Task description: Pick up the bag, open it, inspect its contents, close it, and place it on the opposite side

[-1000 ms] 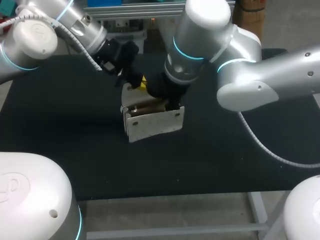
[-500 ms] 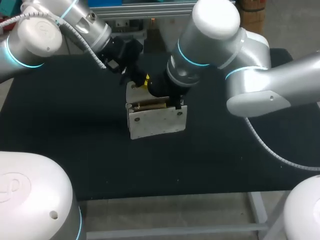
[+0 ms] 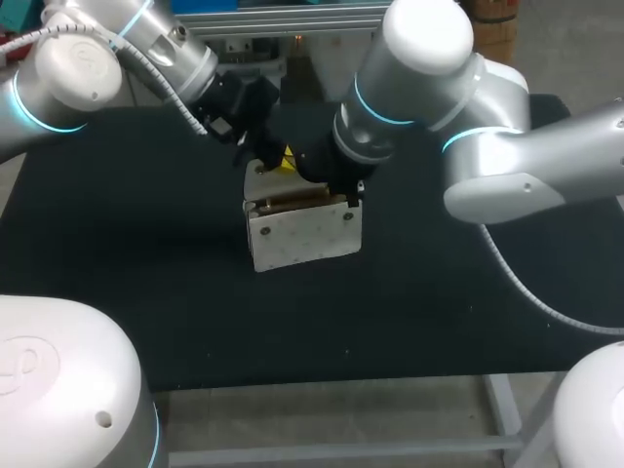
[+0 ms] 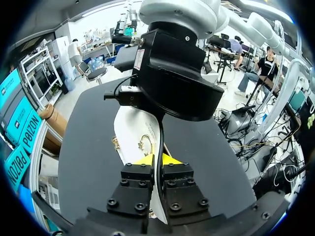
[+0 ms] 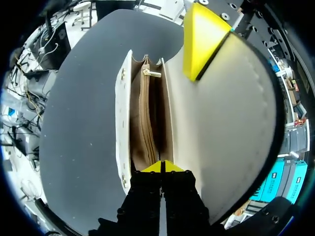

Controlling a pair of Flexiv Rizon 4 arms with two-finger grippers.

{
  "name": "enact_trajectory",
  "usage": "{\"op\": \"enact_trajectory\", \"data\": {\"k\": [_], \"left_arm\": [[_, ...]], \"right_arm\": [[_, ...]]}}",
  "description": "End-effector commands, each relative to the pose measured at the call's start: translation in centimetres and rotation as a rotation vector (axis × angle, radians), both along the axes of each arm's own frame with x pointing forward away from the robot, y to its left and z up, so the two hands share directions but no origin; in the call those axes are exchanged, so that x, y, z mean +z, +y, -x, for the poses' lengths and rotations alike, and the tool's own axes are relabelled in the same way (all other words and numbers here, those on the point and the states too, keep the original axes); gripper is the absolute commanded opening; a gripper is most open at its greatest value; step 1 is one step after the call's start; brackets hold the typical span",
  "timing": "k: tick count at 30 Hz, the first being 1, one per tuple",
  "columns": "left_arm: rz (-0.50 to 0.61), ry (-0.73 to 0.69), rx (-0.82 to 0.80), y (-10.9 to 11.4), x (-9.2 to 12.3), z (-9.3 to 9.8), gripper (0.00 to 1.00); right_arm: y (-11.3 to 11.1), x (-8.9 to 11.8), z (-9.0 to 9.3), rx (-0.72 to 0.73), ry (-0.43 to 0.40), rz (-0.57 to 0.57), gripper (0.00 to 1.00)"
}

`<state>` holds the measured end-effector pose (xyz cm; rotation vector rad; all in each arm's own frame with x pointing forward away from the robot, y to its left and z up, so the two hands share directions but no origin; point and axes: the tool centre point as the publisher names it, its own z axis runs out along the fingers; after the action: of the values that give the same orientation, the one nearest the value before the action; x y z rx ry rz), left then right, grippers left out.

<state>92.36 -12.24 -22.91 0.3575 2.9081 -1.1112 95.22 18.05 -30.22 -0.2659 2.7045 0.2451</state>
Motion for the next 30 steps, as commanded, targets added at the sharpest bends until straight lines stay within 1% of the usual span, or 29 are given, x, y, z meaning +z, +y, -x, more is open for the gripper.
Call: {"op": "enact_trajectory", "data": {"k": [1,6,11,13,15,21,25,30], "left_arm": [[0.005,0.006,-0.008,-0.1,0.1,0.1,0.0],[0.006,0.009,-0.009,-0.1,0.0,-0.1,0.0],[0.015,0.02,-0.012,0.0,-0.1,-0.3,0.0],[0.017,0.021,-0.012,0.0,0.0,-0.3,0.0],[0.019,0.021,-0.013,0.0,0.2,-0.3,0.0],[0.045,0.035,-0.029,-0.1,0.6,-0.2,0.0],[0.094,0.086,-0.061,-0.1,0.8,-0.3,0.0],[0.139,0.157,-0.093,-0.2,0.7,-0.5,0.0]], "right_arm": [[0.7,-1.0,-0.8,-0.003,0.015,0.021,0.0],[1.1,-1.8,-0.7,0.008,0.035,0.031,0.0],[1.5,-2.3,-0.2,0.021,0.031,0.034,0.0],[1.5,-2.1,0.0,0.019,0.016,0.027,0.0],[1.3,-1.5,0.2,0.012,-0.01,0.017,0.0],[0.8,1.1,1.0,0.002,-0.113,-0.004,0.0],[0.7,1.5,1.1,0.0,-0.145,-0.005,0.0],[0.6,1.3,1.1,-0.006,-0.171,-0.016,0.0]]}}
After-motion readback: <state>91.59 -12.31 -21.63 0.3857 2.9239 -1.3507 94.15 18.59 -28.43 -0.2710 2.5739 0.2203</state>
